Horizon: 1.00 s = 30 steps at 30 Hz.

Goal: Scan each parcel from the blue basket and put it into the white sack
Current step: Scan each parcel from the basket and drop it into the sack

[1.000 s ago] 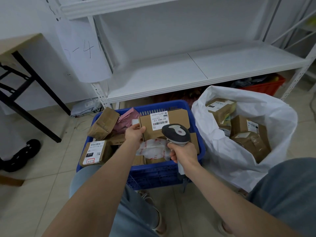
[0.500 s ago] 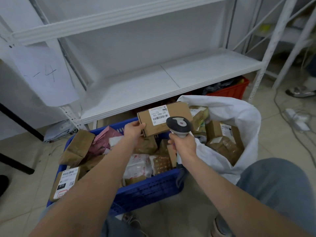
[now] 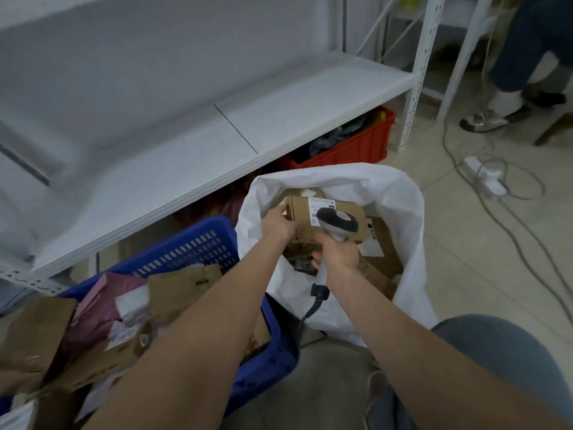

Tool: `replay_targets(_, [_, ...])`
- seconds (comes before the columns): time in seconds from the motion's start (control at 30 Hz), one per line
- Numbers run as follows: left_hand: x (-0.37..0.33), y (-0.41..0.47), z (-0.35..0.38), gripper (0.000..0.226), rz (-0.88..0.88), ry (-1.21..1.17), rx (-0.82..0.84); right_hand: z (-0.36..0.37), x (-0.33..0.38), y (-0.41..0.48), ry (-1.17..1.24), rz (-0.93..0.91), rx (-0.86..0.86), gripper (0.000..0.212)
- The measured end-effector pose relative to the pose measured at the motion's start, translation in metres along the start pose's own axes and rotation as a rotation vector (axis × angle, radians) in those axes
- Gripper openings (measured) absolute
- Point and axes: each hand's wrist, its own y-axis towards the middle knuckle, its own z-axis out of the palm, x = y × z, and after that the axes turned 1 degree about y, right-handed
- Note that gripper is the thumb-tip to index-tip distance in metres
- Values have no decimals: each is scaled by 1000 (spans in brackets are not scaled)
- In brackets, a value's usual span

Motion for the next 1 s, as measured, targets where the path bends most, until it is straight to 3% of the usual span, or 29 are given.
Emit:
replay_targets(0.17, [11,16,2,51,-65,-26,-2,7,-6,16,-21,34,25,19])
replay_targets(0.37, [47,-11,-52,49,-109,-27,-71,17,-13,-14,-58,5,111,14])
replay_targets(0.5, [89,-49,-113,47,-120,93,-131,38,-26,-55,-117,-11,195,15])
replay_targets(0.8, [199,-140,-229,29,-304,-22,-274,112,-98,-151,-361,46,477,9])
replay_targets(1.0, [254,-142,-251,40,-402,-116,-239,162,-140,-163,-424,77,477,15])
